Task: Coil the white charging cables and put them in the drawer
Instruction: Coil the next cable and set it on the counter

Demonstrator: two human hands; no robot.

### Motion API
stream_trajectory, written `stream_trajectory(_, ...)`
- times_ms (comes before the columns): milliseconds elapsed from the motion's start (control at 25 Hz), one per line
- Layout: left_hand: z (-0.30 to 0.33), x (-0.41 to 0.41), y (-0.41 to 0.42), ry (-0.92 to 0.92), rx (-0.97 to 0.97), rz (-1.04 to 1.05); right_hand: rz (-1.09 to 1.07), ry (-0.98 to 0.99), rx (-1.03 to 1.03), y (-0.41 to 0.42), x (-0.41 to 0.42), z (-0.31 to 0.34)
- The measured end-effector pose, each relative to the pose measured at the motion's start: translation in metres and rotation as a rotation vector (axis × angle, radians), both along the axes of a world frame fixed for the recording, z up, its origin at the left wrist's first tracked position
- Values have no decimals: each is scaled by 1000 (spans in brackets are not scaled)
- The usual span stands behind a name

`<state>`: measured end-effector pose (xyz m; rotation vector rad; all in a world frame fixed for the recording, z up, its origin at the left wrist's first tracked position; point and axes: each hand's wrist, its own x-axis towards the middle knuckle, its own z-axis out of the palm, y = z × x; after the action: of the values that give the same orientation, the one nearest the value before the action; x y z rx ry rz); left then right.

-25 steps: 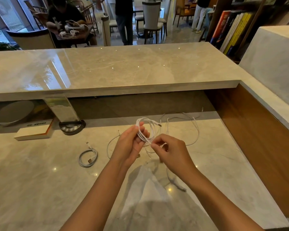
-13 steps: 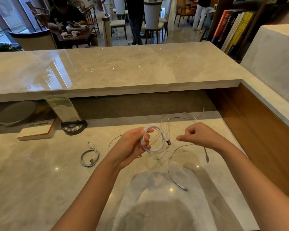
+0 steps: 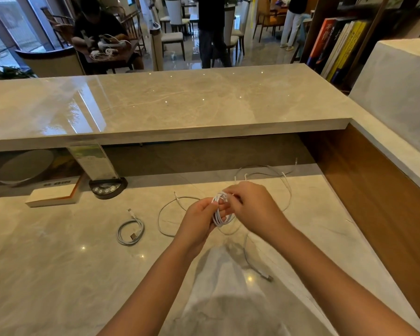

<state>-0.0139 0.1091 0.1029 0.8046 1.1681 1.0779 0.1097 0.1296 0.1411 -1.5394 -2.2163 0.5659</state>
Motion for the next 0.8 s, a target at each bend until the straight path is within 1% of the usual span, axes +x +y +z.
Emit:
stream_trajectory(80,1,-2,2,-188,-5,23,72,-34,135,-11,-3,-12)
stream_trajectory(160,3,-5,4,-357,-26,44,122,16,186,-18,-2,-24)
stream_trajectory(200,4,-7,4,-380,-30,43,138,28,208,-20,0,-28)
stream_trajectory(240,5,-7,4,-367,-28,31,146,24,241,-21,2,-31)
stream_trajectory(320,6,-7,4,-330,-26,17,167,-25,297,-20,4,-34)
stream_trajectory(400,4,-4,4,-375,-44,58,177,-90,355,-20,6,-37)
stream_trajectory(480,1,-2,5,-492,-71,153,127,-99,454,-25,6,-45)
stream_trajectory(600,-5,-4,8,-638,-20,216,-118,-136,483,-34,8,-54)
stream_trajectory(640,-6,-4,8,-655,-3,205,-190,-157,446,-37,8,-54)
stream_trajectory(680,-7,-4,7,-661,10,190,-241,-106,335,-39,7,-53)
stream_trajectory(720,-7,-3,5,-666,21,172,-293,46,147,-40,4,-50)
stream_trajectory(800,-7,0,3,-677,41,137,-425,520,-237,-39,-1,-47)
